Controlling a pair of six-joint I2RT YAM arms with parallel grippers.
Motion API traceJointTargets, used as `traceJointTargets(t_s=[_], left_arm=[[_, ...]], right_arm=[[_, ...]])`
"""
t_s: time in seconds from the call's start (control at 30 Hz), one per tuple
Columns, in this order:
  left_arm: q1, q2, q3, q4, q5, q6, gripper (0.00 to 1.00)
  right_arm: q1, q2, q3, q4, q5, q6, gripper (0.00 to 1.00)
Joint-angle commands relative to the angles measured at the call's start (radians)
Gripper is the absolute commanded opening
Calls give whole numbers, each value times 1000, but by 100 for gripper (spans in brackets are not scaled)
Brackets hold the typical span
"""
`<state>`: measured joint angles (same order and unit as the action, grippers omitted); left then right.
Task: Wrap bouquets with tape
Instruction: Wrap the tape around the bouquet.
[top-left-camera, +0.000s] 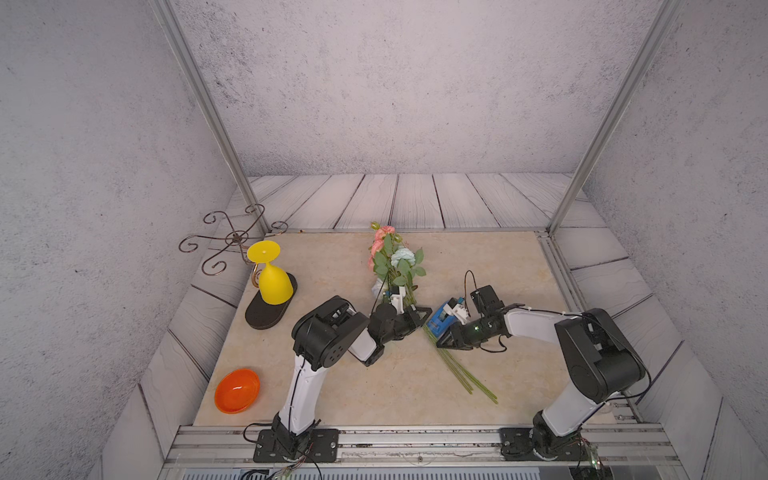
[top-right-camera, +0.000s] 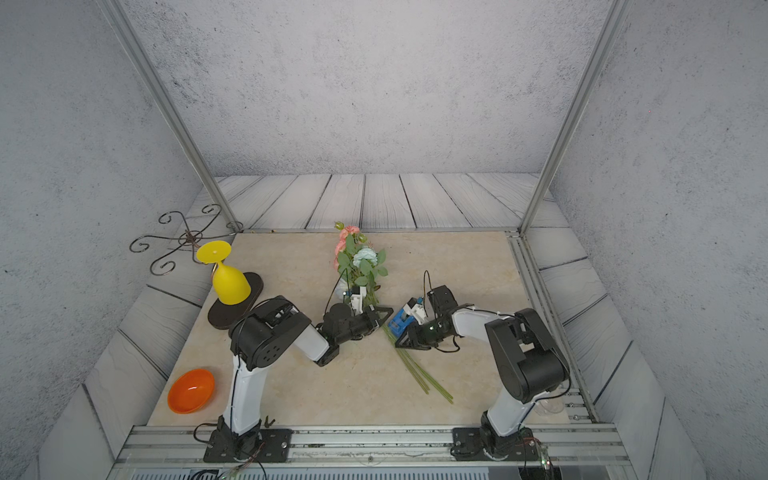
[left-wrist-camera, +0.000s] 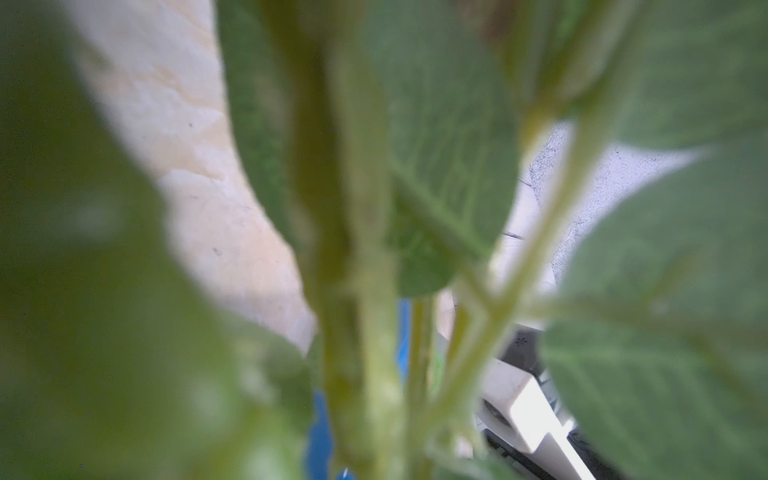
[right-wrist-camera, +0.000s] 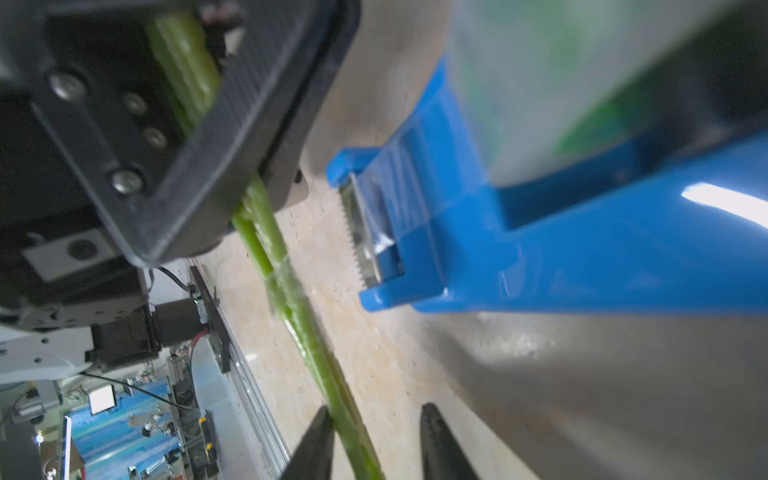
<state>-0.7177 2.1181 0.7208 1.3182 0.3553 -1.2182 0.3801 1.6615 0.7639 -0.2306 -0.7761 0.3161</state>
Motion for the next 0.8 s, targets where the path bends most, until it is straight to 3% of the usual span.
traceJointTargets(t_s=[0.0, 0.13, 0.4, 0.6, 0.77], left_arm=[[6, 16, 6, 81, 39, 46, 0], [8, -6, -6, 82, 41, 64, 0], [6, 10, 21, 81, 45, 43, 0], [4, 30, -12, 80, 4, 37, 0], [4, 58, 3, 82, 14, 39, 0]], right_arm=[[-20, -9, -23, 21, 89, 46, 43], [-3, 39, -7, 68, 34, 45, 47], [93, 55, 38, 94, 111, 73, 49], [82, -157, -87, 34, 293, 117, 50], [72, -237, -76, -30, 285, 109, 55]])
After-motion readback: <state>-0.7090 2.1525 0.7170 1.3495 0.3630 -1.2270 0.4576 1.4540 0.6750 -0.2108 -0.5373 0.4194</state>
